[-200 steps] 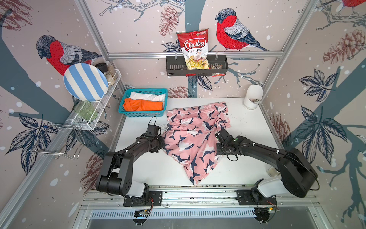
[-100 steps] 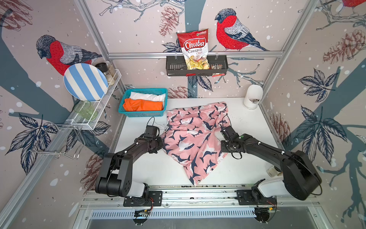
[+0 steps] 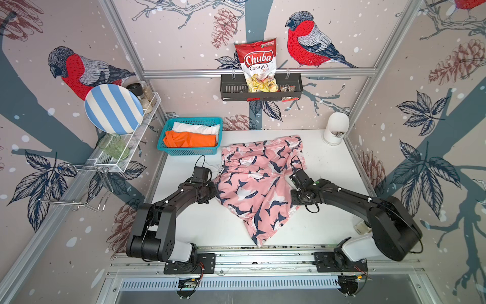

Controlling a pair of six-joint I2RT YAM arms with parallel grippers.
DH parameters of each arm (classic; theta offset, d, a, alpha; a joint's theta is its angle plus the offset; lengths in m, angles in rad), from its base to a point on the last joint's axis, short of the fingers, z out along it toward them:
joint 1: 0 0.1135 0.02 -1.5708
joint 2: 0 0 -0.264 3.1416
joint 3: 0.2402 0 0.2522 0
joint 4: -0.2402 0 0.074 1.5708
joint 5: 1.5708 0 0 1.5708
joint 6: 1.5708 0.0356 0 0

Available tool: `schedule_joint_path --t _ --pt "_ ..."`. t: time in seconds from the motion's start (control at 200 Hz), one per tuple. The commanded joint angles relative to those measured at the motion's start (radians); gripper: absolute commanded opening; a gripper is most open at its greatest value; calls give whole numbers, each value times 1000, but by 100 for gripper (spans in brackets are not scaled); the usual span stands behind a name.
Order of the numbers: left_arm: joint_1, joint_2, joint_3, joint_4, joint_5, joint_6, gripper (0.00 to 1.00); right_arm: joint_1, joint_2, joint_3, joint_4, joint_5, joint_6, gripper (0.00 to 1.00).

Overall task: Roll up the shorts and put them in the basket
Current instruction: Flatten out the shorts at the center of the board.

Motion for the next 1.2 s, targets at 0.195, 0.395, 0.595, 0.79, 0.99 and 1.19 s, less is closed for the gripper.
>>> schedule_joint_path --t 0.195,0.395,0.595,0.79,0.99,1.19 --pt "12 7 -28 7 -1 17 8 -15 -65 43 -8 64 14 0" --pt "24 -1 -62 12 -4 11 8 -239 -104 67 34 4 -62 0" --pt "27 -9 -91 15 -9 4 7 -440 116 180 114 -74 -121 0" --pt "11 -120 -77 33 67 -31 28 -491 192 248 123 -79 -125 0" --pt "-102 -23 48 18 134 -21 50 -488 178 241 117 -72 -131 0" --pt "-167 95 106 -19 90 -19 50 -490 173 235 112 -70 -134 0"
